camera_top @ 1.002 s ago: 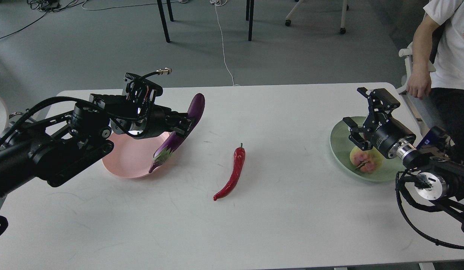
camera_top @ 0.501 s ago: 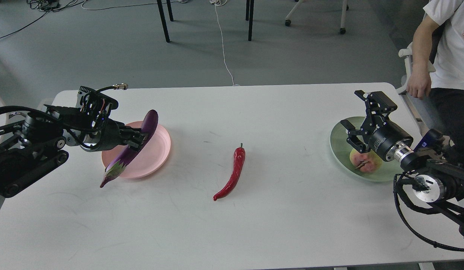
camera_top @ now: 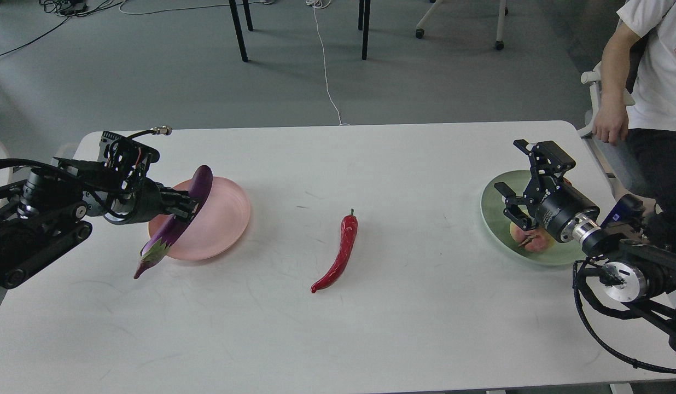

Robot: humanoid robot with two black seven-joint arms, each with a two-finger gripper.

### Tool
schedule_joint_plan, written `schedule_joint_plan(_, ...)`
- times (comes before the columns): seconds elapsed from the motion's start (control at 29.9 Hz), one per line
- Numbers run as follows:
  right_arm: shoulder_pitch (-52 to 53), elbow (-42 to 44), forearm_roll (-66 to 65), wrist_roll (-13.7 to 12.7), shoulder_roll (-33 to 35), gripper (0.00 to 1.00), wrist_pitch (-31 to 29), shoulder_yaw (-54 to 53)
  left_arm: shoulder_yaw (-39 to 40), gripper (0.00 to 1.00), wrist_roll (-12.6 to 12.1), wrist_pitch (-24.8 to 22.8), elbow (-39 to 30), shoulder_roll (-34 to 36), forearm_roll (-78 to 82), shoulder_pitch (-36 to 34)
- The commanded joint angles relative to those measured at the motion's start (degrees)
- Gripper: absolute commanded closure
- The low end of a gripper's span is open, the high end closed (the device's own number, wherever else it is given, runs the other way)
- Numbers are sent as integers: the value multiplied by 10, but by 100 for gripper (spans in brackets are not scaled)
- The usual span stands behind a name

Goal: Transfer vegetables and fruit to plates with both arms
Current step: 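Lift the eggplant onto the pink plate and release it, then move the left gripper to the red chili pepper and grasp it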

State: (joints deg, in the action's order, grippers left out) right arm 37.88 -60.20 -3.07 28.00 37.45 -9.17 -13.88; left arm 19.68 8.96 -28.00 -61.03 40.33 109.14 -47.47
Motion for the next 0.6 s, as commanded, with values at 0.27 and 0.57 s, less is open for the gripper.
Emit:
schedule_joint_plan(0.27, 0, 1, 0, 0, 0, 2, 0, -9, 14, 2, 0, 0, -66, -8, -21, -46)
schedule_joint_plan(0.57, 1, 3, 0, 0, -4, 2, 0, -10, 16, 2, -73, 0, -149, -110, -103, -61)
